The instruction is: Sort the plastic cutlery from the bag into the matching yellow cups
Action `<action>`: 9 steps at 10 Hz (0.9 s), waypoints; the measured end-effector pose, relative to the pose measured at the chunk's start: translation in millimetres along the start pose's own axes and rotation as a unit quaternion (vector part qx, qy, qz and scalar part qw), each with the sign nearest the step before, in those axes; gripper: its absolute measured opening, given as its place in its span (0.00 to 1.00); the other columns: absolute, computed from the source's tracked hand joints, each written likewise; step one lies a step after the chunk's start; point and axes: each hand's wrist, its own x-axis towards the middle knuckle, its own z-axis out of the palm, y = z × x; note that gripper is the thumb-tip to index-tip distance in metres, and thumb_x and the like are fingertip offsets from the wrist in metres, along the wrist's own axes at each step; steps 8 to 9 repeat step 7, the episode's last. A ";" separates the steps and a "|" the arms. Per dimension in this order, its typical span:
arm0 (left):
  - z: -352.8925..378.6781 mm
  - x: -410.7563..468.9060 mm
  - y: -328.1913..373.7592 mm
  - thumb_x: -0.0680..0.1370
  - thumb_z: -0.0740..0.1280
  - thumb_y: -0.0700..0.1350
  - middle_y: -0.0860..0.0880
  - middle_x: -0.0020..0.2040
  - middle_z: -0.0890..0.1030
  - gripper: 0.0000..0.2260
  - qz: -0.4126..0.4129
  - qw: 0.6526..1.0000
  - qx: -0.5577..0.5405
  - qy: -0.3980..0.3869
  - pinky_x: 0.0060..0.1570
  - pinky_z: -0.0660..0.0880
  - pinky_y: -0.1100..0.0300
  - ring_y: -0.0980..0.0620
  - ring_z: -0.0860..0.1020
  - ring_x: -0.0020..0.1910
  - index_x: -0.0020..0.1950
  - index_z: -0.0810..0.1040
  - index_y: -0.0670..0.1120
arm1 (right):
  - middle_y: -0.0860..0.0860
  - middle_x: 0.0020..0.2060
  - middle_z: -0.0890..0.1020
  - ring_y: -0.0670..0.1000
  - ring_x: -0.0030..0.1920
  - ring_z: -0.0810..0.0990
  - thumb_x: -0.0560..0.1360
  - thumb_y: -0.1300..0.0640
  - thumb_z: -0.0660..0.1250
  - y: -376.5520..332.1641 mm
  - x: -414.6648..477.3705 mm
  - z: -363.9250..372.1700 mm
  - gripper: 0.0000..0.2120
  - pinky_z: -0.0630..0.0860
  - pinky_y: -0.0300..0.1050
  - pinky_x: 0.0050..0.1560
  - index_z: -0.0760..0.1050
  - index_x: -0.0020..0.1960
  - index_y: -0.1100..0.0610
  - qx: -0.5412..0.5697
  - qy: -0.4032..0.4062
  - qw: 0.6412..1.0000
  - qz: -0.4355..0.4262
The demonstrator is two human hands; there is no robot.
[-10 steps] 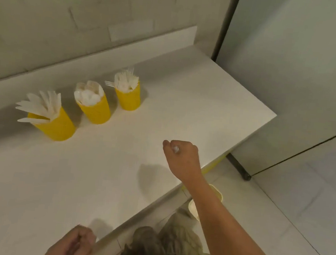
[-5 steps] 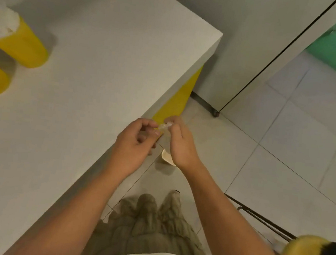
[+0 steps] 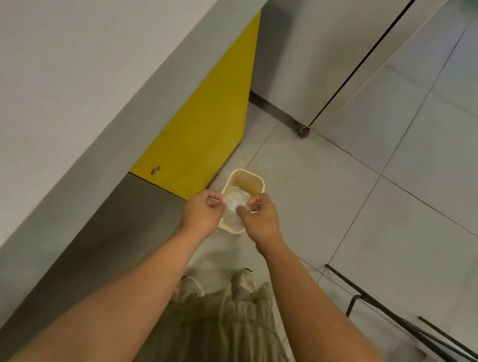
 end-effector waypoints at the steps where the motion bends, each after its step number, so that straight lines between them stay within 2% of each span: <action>1: 27.4 54.3 -27.7 0.74 0.71 0.40 0.45 0.46 0.85 0.08 -0.040 0.999 0.005 -0.013 0.53 0.83 0.44 0.41 0.85 0.47 0.42 0.78 0.54 | 0.46 0.43 0.79 0.51 0.47 0.79 0.73 0.58 0.74 42.4 47.0 15.1 0.09 0.78 0.49 0.53 0.74 0.43 0.49 0.026 -0.001 0.998 0.050; 2: 53.5 111.8 -66.7 0.65 0.68 0.48 0.43 0.49 0.87 0.10 -0.067 0.997 0.005 -0.027 0.55 0.83 0.43 0.40 0.85 0.50 0.45 0.81 0.52 | 0.48 0.53 0.82 0.54 0.58 0.81 0.75 0.57 0.71 80.1 86.8 31.4 0.07 0.78 0.52 0.62 0.79 0.53 0.51 0.030 -0.002 0.997 0.075; 3: 68.6 129.2 -74.1 0.69 0.68 0.51 0.45 0.64 0.83 0.28 -0.075 0.995 0.030 -0.054 0.64 0.78 0.47 0.41 0.82 0.60 0.70 0.77 0.48 | 0.54 0.70 0.75 0.57 0.68 0.76 0.77 0.59 0.67 105.5 116.5 44.7 0.22 0.75 0.53 0.67 0.74 0.71 0.53 -0.011 -0.037 0.996 0.080; 4: 82.4 135.2 -78.5 0.81 0.66 0.47 0.48 0.71 0.74 0.26 -0.084 0.991 0.053 -0.085 0.67 0.73 0.52 0.41 0.75 0.69 0.78 0.67 0.43 | 0.56 0.79 0.62 0.61 0.75 0.68 0.79 0.56 0.64 126.9 139.1 56.4 0.31 0.69 0.59 0.73 0.61 0.80 0.53 -0.046 -0.075 0.990 0.111; 5: 87.6 144.7 -93.9 0.84 0.64 0.45 0.43 0.74 0.73 0.23 -0.076 0.991 0.077 -0.083 0.61 0.70 0.57 0.42 0.73 0.71 0.78 0.66 0.43 | 0.57 0.79 0.63 0.61 0.76 0.67 0.80 0.55 0.61 140.7 149.8 60.0 0.30 0.68 0.55 0.73 0.60 0.81 0.53 -0.067 -0.091 0.986 0.125; 6: 75.1 141.0 -100.3 0.84 0.64 0.46 0.44 0.75 0.72 0.24 -0.061 0.990 0.105 -0.075 0.61 0.69 0.56 0.43 0.72 0.72 0.80 0.65 0.45 | 0.56 0.78 0.65 0.59 0.74 0.69 0.81 0.56 0.60 137.8 141.6 57.0 0.28 0.69 0.47 0.66 0.61 0.80 0.54 -0.088 -0.089 0.986 0.112; 7: 57.7 131.7 -92.7 0.83 0.64 0.48 0.45 0.79 0.68 0.28 -0.043 0.990 0.126 -0.050 0.70 0.68 0.50 0.42 0.69 0.76 0.82 0.61 0.47 | 0.56 0.78 0.66 0.59 0.74 0.70 0.81 0.55 0.61 120.5 128.9 53.4 0.29 0.70 0.49 0.67 0.61 0.81 0.54 -0.116 -0.082 0.985 0.100; 9: 57.7 131.7 -92.7 0.83 0.64 0.48 0.45 0.79 0.68 0.28 -0.043 0.990 0.126 -0.050 0.70 0.68 0.50 0.42 0.69 0.76 0.82 0.61 0.47 | 0.56 0.78 0.66 0.59 0.74 0.70 0.81 0.55 0.61 120.5 128.9 53.4 0.29 0.70 0.49 0.67 0.61 0.81 0.54 -0.116 -0.082 0.985 0.100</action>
